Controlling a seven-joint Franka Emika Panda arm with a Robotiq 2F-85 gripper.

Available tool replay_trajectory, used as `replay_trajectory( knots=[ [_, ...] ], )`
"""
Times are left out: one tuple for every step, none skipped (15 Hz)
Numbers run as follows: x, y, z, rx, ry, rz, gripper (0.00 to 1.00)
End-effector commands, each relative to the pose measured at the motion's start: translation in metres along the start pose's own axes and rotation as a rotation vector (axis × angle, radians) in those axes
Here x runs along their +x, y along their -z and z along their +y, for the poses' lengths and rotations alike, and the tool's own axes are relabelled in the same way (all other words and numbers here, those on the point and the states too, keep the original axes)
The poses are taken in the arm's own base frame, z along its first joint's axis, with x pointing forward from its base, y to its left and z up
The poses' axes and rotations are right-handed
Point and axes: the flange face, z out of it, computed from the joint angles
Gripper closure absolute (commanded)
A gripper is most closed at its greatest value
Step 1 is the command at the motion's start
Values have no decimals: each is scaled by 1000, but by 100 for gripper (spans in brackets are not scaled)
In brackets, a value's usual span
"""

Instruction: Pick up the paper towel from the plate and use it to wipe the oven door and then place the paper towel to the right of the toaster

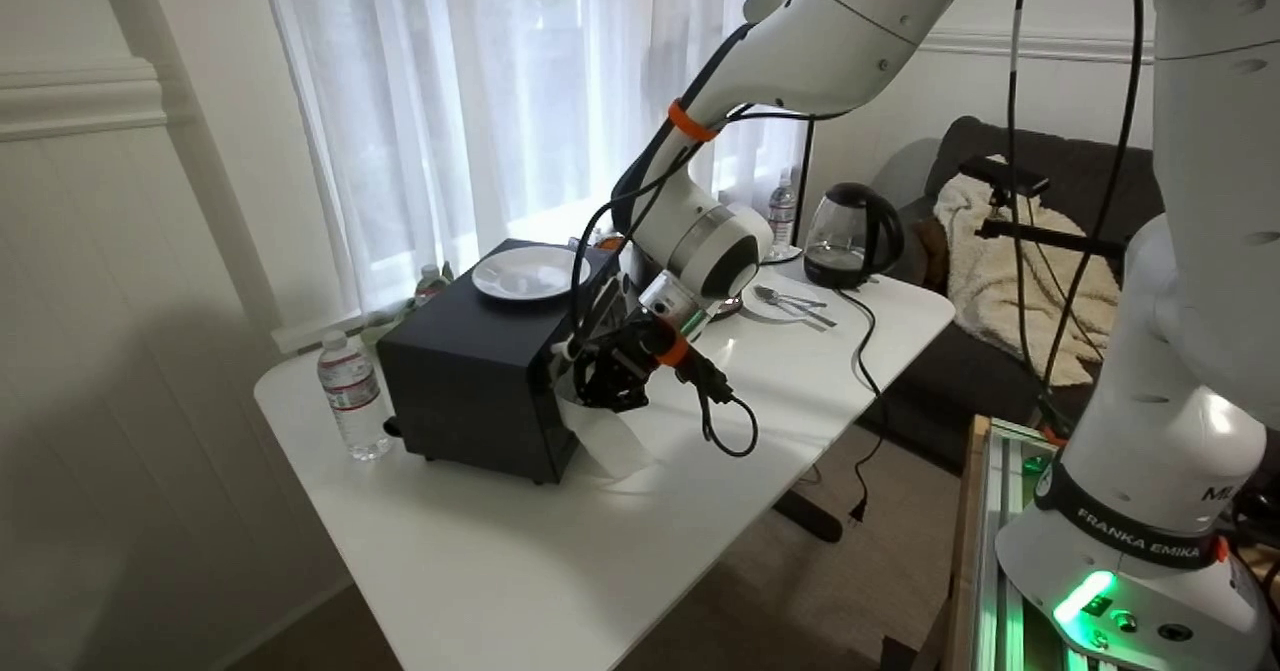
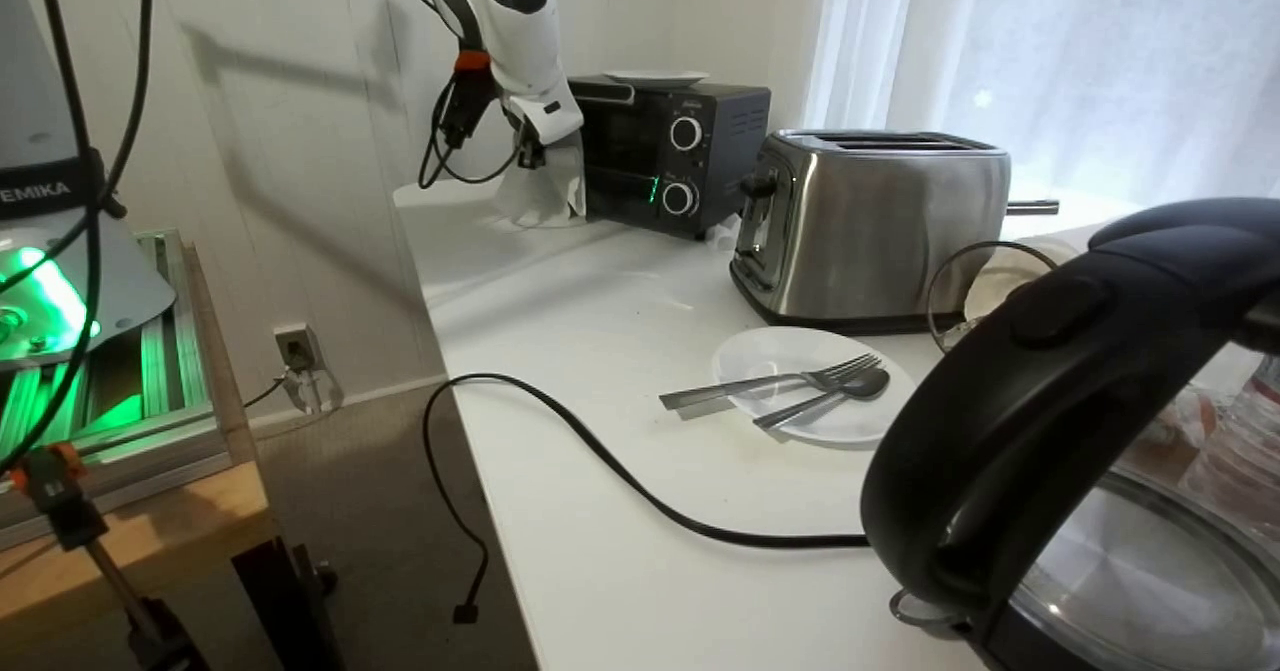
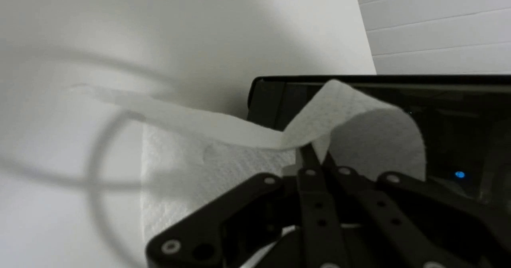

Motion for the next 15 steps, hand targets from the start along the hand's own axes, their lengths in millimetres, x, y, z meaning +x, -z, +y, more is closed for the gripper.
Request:
replay_trajectory(
  knots=[
    [3,27,-15,78,14,0,100],
    [6,34,-11,91,1,7,100],
    [8,39,-7,101,-8,9,100],
    [9,47,-3,117,-21,11,100],
    [9,54,2,133,-28,11,100],
    [10,62,6,155,-39,9,100],
    [10,71,8,189,-46,6,100],
    [12,81,6,226,-51,10,100],
    [14,91,4,259,-54,15,100],
    [16,101,5,285,-60,27,100],
    [19,111,6,309,-69,39,100],
    [23,120,9,321,-79,59,100],
    [29,127,14,320,-96,88,100],
    [32,132,22,314,-112,110,100],
    [39,136,28,313,-130,139,100]
  ],
)
